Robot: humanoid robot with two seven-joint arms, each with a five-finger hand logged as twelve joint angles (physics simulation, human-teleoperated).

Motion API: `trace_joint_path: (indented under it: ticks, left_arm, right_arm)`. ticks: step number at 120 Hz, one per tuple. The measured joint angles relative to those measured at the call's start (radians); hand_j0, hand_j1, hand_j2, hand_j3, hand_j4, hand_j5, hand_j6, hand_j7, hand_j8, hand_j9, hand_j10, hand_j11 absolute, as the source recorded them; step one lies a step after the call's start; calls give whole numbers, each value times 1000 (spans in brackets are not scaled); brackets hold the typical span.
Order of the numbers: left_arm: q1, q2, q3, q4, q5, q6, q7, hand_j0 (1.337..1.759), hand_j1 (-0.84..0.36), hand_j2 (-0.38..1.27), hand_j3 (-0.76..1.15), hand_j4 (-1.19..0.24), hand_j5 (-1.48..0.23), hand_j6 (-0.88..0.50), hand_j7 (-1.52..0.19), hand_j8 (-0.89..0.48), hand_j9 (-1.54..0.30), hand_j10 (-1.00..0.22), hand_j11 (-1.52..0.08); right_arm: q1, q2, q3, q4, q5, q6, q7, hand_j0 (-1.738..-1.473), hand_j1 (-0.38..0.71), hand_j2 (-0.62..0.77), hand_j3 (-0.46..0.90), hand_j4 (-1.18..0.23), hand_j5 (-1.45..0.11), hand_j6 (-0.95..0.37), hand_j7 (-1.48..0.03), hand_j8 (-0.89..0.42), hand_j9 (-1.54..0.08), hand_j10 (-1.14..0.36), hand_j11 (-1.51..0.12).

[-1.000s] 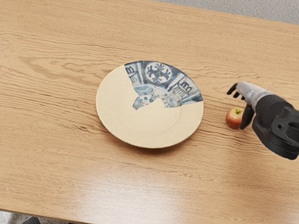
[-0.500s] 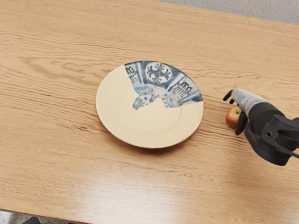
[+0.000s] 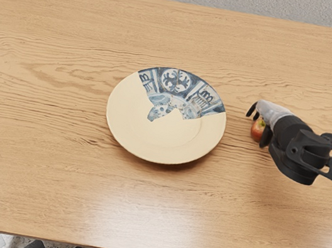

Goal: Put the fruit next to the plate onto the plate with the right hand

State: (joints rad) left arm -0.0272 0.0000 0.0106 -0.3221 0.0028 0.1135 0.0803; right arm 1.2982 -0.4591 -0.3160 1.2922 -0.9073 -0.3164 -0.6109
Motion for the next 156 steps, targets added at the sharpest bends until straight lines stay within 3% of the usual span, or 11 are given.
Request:
trace_joint_path:
  ticks: [16,30,71,108,156]
  left_arm:
    - [0,0,0,0,0,0,0,1658,349,0,0,0,0,0,0,0,0,0,0]
    - [0,0,0,0,0,0,0,1658,349,0,0,0,0,0,0,0,0,0,0]
    - [0,0,0,0,0,0,0,1658,349,0,0,0,0,0,0,0,0,0,0]
    - [1,0,0,0,0,0,0,1658,349,0,0,0,0,0,0,0,0,0,0]
    - [0,0,0,0,0,0,0,1658,349,0,0,0,0,0,0,0,0,0,0]
  right_arm:
    - [-3,0,7,-2,1,-1,0,-1658,182,-64,0,-454,-590,-455,-588,-451,-589,-454,-589]
    - [-4,0,9,-2,3,-1,0,-1657,230,8,0,-524,-687,-521,-683,-394,-688,-510,-688]
    - [-5,0,12,-4,8,-1,0,-1652,229,234,0,-703,-893,-565,-902,-426,-910,-550,-918]
    - [2,-13,55,-2,18,17,1,-1652,285,316,0,-728,-1022,-488,-979,-324,-1016,-466,-1034]
    - [30,-91,332,0,53,387,1,-1650,352,402,0,-732,-1088,-426,-1009,-254,-1051,-405,-1074]
